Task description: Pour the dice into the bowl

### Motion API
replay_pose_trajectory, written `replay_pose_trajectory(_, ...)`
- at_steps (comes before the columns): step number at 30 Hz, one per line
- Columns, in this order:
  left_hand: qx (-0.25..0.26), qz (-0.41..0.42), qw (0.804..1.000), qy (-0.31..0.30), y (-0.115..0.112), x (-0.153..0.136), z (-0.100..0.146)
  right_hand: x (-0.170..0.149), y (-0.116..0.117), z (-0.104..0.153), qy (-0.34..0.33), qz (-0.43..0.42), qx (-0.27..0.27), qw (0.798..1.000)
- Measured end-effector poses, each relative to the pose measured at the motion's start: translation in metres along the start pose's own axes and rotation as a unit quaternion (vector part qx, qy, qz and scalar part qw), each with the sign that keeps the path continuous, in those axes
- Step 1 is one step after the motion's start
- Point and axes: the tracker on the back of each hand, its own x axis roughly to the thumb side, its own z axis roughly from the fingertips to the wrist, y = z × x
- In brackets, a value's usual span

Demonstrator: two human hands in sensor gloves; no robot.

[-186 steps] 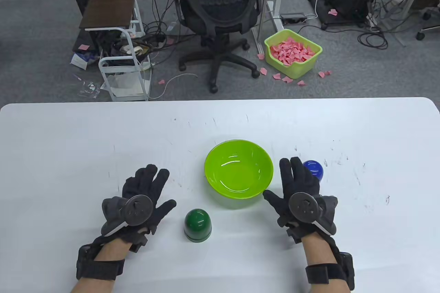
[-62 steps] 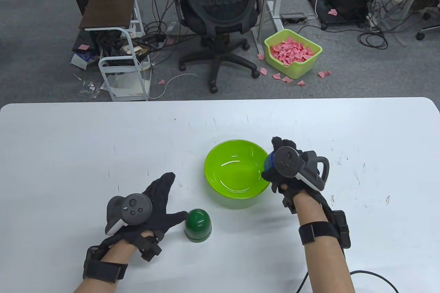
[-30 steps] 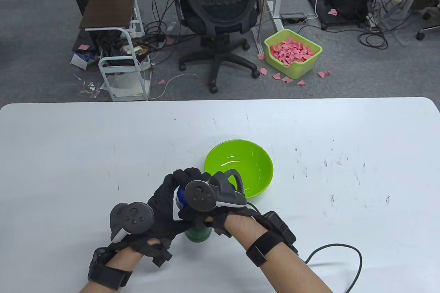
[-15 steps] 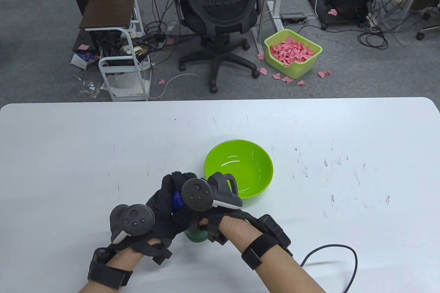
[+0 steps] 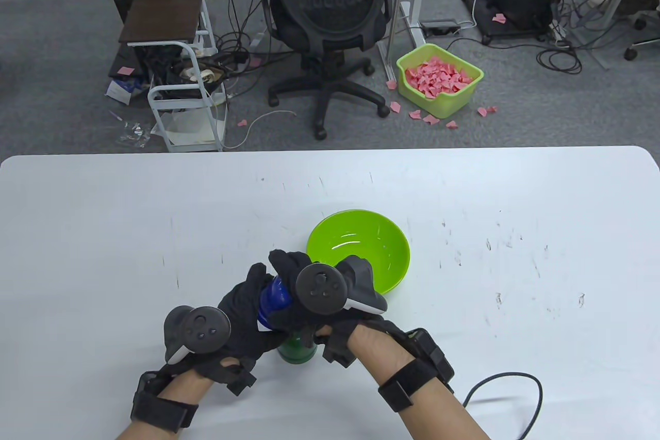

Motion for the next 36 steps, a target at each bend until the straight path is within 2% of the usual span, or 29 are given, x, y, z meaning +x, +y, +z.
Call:
replay_pose_trajectory(7,0.004,0.003,1.000,0.011,0.001,-0.004,0.000,-0.024,-0.011,0.026,0.027,-0.019,-0.029,0.999)
replay_pose_trajectory(12,0.004,0.003,1.000,0.017,0.002,-0.006,-0.001,-0.048,-0.012,0.049,0.058,-0.016,-0.018,0.998)
replay_pose_trajectory(21,0.005,0.007,1.000,0.024,0.004,-0.005,-0.001,-0.074,0.008,0.079,0.088,0.013,0.066,0.994)
replay_pose_trajectory(32,0.003,0.007,1.000,0.025,0.004,-0.005,-0.002,-0.078,0.052,0.091,0.083,0.073,0.168,0.980)
replay_pose_trajectory(36,0.001,0.006,1.000,0.024,0.004,-0.005,-0.002,-0.080,0.066,0.093,0.082,0.098,0.190,0.973)
